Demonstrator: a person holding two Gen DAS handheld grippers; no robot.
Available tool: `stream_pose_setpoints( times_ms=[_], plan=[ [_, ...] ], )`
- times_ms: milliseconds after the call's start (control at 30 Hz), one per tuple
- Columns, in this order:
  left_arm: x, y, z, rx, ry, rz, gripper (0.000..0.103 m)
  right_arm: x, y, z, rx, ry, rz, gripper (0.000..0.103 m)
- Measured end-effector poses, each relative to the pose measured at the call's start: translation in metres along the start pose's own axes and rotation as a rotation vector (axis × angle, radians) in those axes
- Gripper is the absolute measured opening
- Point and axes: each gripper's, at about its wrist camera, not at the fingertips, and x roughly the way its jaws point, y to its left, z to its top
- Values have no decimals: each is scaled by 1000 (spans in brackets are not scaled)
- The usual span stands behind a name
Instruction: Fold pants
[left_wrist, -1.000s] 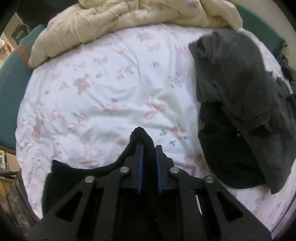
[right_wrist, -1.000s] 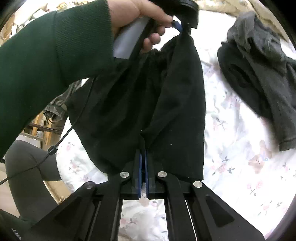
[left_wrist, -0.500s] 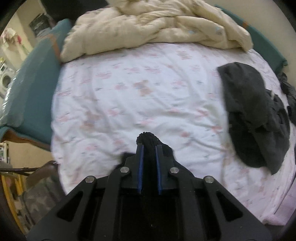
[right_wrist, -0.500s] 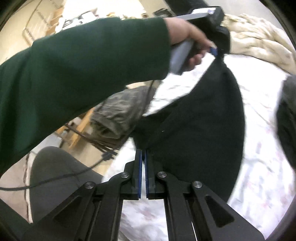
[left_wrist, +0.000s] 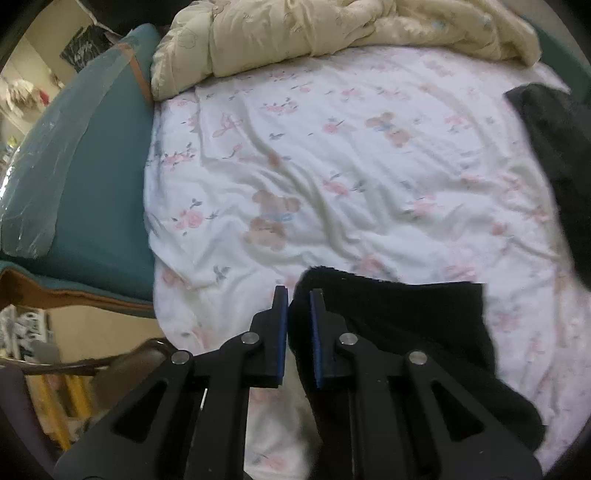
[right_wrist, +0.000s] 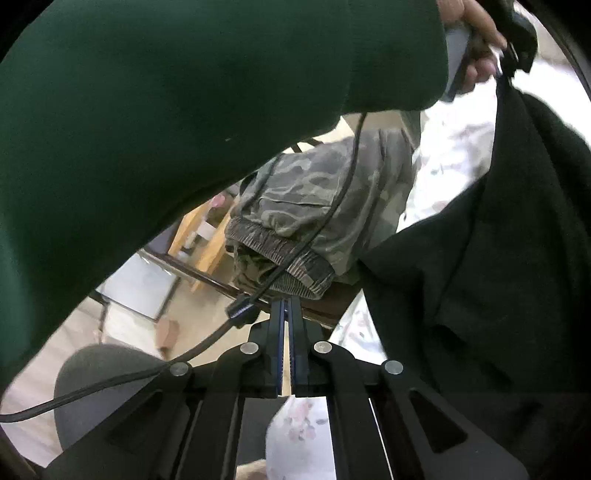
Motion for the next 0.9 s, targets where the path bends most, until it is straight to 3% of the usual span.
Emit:
stream_pose_setpoints(
  times_ms=[33, 67, 100, 133, 167, 300, 367, 467, 533, 700, 767, 900],
  plan=[
    [2, 1, -1, -3, 0, 18, 13, -1, -5, -1, 21, 0, 10, 2],
    [4, 4, -3, -16, 4, -3, 23, -5, -11, -3, 32, 0, 12, 6],
    [4, 11, -8, -56, 14, -74, 32, -14, -17, -8, 37, 5, -7, 7],
    [2, 18, -14, -95, 22, -128, 49, -26, -26, -13, 45, 16, -39, 7],
    [-4, 28, -23, -154, 16, -180, 56, -39, -33, -16, 49, 25, -56, 7],
    [-39, 55, -72, -329, -6, -288, 58, -108, -72, -40, 58, 20, -215, 15],
    [-52, 63, -104, -408, 12, -302, 58, -147, -96, -53, 106, -7, -292, 27],
    [-69, 56, -160, -466, 71, -314, 58, -196, -131, -68, 238, -85, -352, 36],
    [-76, 48, -194, -486, 94, -338, 58, -218, -148, -80, 306, -139, -375, 45],
    [-62, 14, -245, -507, 165, -389, 56, -240, -186, -95, 511, -228, -339, 46],
    [-47, 5, -256, -549, 203, -436, 51, -240, -188, -95, 525, -238, -324, 46],
    [-26, -3, -258, -500, 193, -409, 44, -233, -181, -96, 519, -239, -320, 46]
  ],
)
